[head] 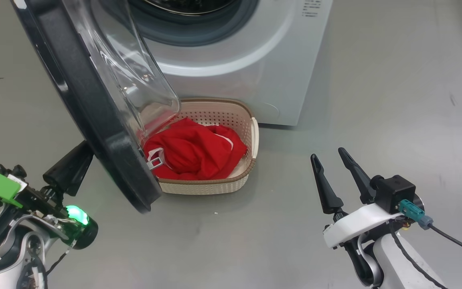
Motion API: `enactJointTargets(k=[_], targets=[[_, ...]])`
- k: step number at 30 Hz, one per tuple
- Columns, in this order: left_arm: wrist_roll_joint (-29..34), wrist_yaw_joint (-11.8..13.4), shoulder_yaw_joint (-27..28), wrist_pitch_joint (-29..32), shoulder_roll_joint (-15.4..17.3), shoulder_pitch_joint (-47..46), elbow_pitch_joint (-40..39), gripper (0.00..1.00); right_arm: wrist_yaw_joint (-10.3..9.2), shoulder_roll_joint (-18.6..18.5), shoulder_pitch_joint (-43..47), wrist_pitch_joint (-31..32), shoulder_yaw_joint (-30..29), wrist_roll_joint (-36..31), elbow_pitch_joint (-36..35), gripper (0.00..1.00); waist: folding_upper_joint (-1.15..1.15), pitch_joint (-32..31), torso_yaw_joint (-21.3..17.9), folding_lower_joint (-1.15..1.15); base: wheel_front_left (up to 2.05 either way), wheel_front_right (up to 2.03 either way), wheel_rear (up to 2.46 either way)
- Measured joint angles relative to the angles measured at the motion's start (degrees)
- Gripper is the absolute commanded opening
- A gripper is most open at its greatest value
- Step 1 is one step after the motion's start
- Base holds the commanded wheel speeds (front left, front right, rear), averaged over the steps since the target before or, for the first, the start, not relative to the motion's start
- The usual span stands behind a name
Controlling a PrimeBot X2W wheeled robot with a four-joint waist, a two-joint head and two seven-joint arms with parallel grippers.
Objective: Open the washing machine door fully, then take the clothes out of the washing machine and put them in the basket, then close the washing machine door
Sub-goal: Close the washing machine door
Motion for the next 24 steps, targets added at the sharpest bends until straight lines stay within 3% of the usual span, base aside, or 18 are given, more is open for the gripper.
enactJointTargets(k=[24], targets=[[0.53, 0.0, -1.77, -9.12, -0.25, -2.54, 1.01, 0.0, 0.0, 0.93, -0.62, 0.0, -0.66, -0.54, -1.48, 1.0, 0.0, 2.48, -13.56, 0.0, 0.0, 0.0, 0.0]])
